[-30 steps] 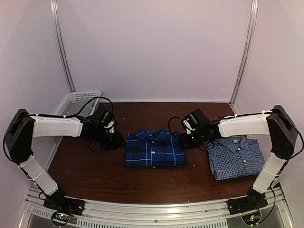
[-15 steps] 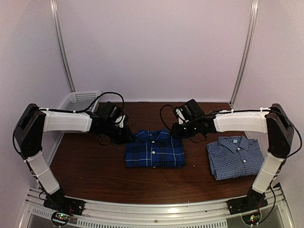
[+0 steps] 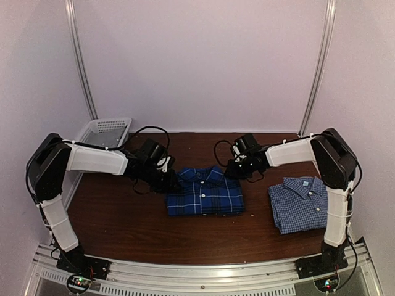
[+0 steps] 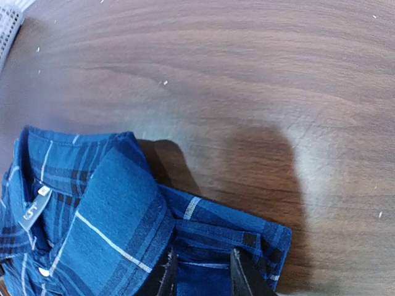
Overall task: Fold and stack the long sleeve shirts
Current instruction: Adjust the square-folded shirt at the center of the board.
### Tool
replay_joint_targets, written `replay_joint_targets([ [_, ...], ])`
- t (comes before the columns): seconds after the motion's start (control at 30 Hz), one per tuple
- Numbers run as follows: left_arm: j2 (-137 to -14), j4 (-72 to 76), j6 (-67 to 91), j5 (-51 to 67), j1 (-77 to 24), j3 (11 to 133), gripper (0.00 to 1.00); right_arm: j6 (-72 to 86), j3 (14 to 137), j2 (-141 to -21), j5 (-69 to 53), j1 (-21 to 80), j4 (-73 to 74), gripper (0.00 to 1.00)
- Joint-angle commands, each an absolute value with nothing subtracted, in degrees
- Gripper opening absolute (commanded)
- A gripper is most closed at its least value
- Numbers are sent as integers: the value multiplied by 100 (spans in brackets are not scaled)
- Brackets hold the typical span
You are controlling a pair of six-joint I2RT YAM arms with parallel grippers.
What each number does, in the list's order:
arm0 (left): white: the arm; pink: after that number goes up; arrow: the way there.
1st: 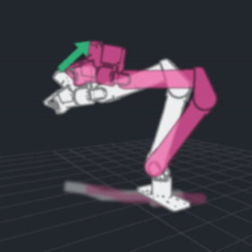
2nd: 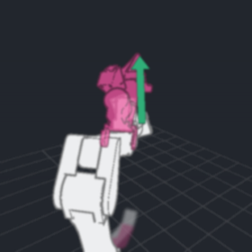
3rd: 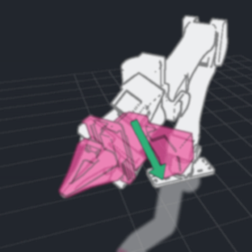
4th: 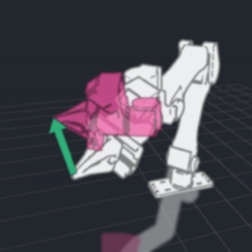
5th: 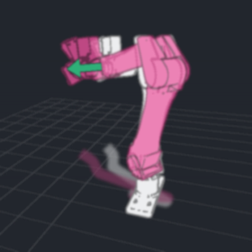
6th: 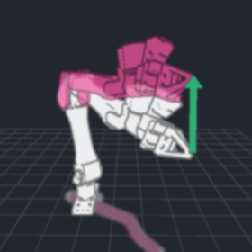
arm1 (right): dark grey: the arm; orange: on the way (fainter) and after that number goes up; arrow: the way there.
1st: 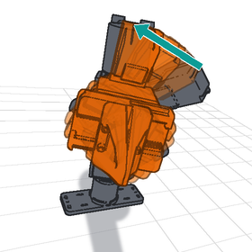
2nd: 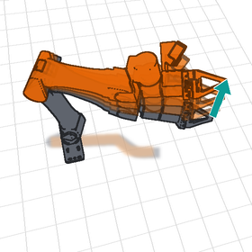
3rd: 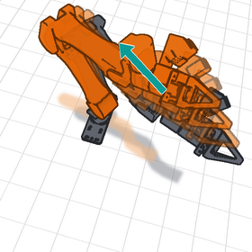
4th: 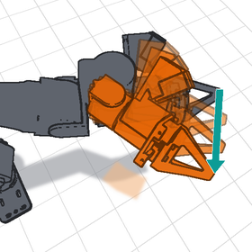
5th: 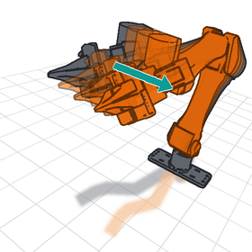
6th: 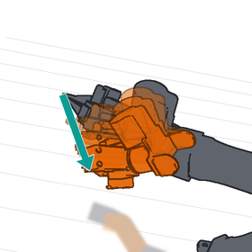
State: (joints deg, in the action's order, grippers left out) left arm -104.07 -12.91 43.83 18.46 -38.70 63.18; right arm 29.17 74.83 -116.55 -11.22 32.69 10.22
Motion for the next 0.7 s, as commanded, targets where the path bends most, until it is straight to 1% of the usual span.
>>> replay_joint_targets([
  [0.0,-10531,-999,4410,1926,-3894,6122,21,3006,7596,-11607,-1275,3147,949,34],
  [0.13,-10556,-950,4431,1946,-3894,6015,21,3049,7569,-11597,-1381,3026,888,37],
  [0.43,-10516,-946,4427,1980,-3894,6042,21,3246,7525,-11791,-1910,2535,651,38],
  [0.67,-10378,-984,4437,1961,-3893,6024,21,3052,7397,-11412,-1788,2496,692,39],
])
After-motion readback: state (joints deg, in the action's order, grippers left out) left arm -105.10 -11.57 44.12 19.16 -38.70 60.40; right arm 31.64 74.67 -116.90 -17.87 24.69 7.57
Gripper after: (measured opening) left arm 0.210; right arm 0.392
